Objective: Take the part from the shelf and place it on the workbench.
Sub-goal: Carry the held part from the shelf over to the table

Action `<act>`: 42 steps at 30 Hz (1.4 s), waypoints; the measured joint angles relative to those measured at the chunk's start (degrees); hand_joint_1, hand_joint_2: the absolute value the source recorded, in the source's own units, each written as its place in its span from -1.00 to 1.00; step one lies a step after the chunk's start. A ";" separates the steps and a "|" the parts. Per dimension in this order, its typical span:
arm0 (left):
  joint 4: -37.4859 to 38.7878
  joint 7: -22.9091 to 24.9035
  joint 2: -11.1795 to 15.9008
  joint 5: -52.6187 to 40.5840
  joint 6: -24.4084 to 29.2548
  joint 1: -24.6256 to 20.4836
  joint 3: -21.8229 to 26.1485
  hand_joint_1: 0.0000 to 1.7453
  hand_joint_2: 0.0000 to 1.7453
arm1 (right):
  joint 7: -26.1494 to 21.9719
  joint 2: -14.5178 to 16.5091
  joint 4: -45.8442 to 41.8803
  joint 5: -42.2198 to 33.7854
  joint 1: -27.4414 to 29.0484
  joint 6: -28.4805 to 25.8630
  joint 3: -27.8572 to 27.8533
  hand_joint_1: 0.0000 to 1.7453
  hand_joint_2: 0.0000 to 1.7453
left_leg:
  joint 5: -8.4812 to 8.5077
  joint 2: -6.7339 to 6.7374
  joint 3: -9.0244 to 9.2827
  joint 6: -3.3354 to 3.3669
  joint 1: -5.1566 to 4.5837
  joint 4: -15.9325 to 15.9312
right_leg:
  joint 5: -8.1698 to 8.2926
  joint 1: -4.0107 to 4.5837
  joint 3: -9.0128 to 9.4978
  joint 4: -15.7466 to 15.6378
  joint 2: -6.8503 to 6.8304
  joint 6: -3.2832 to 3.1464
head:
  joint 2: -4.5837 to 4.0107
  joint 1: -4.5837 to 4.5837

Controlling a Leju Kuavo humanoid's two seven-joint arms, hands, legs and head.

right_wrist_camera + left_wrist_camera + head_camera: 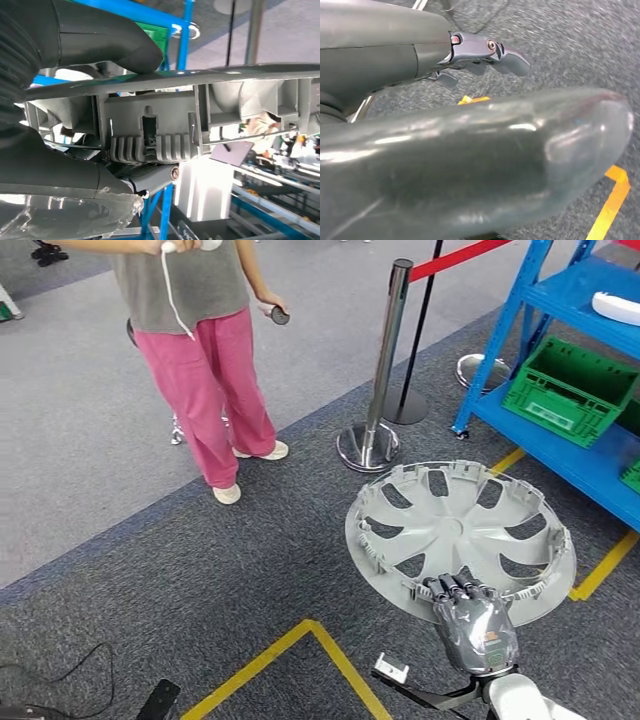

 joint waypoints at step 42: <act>0.02 0.49 -0.04 0.36 -0.31 0.12 -1.51 -1.00 -1.00 | 0.08 -0.76 -2.10 0.03 1.92 0.91 -2.45 1.00 1.00 | -5.73 5.80 -9.01 -2.34 0.50 15.85 | 0.20 0.81 1.28 -2.20 -6.69 -2.35 | -0.01 -0.90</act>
